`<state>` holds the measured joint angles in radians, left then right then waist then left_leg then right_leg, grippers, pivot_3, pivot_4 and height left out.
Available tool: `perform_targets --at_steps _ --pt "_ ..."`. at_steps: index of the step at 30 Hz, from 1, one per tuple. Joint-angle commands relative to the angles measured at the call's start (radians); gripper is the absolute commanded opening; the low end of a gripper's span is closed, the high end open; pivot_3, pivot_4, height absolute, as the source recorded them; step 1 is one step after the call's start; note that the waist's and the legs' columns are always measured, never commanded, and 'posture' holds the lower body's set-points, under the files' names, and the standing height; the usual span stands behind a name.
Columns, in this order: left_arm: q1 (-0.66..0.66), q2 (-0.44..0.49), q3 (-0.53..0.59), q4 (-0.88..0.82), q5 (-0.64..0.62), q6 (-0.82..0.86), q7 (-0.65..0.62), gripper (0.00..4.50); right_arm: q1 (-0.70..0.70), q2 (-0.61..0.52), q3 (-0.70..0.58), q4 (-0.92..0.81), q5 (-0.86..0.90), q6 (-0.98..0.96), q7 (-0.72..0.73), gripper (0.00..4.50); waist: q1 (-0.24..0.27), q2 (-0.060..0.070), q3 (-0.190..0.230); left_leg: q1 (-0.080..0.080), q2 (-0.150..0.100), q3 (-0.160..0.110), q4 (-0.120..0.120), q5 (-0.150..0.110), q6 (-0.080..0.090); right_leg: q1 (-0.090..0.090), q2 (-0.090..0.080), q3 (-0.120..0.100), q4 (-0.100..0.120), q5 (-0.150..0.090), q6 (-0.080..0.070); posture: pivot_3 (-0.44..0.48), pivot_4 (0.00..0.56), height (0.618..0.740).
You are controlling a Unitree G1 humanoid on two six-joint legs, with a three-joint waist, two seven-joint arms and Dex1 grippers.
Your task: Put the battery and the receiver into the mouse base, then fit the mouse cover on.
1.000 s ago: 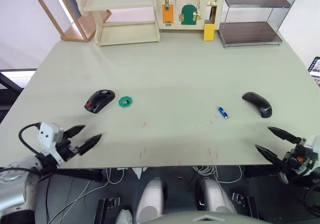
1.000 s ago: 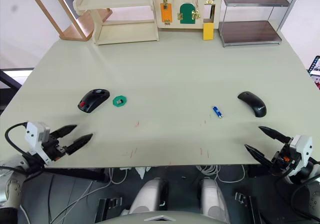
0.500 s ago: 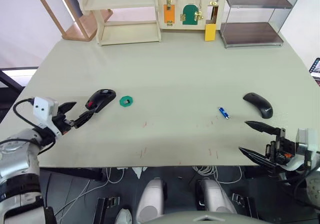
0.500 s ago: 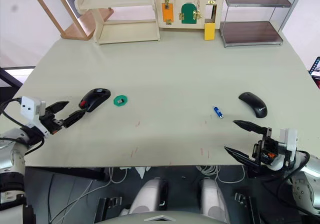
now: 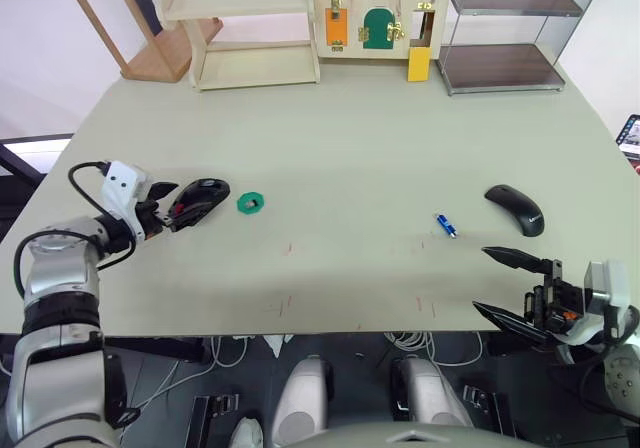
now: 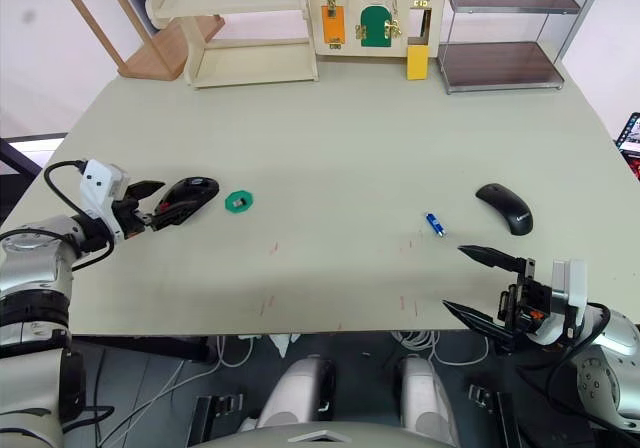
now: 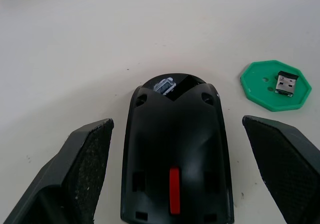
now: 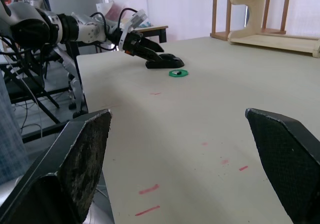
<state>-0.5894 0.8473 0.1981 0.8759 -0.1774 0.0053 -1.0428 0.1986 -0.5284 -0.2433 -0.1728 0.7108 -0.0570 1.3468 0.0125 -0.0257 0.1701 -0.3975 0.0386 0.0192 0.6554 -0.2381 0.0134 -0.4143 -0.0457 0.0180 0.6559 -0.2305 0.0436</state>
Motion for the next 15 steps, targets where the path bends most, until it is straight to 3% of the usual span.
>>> perform_targets --at_steps 1,12,15 --pt "-0.061 0.024 -0.023 0.081 0.039 -0.041 -0.003 4.41 0.003 0.002 -0.019 -0.003 0.007 -0.028 0.013 4.50 0.000 0.000 0.000 0.000 0.000 0.000 0.000 0.000 0.000 0.000 0.000 0.000 0.000 0.001 0.001 0.000 0.150 0.740" --pt "-0.120 -0.003 -0.046 0.202 0.065 -0.032 -0.032 4.41 0.015 0.005 -0.021 0.005 0.003 -0.061 0.015 4.50 -0.001 -0.001 0.000 0.000 0.000 0.000 0.000 0.000 0.000 0.000 0.000 0.000 0.000 0.002 0.003 0.000 0.150 0.740" --pt "-0.116 -0.004 -0.039 0.204 0.059 -0.025 -0.039 3.53 0.014 0.006 -0.019 0.005 0.006 -0.064 0.018 4.50 -0.001 -0.001 0.000 0.000 0.000 0.000 0.000 0.000 0.000 0.000 0.000 0.000 0.000 0.002 0.003 0.000 0.150 0.740"
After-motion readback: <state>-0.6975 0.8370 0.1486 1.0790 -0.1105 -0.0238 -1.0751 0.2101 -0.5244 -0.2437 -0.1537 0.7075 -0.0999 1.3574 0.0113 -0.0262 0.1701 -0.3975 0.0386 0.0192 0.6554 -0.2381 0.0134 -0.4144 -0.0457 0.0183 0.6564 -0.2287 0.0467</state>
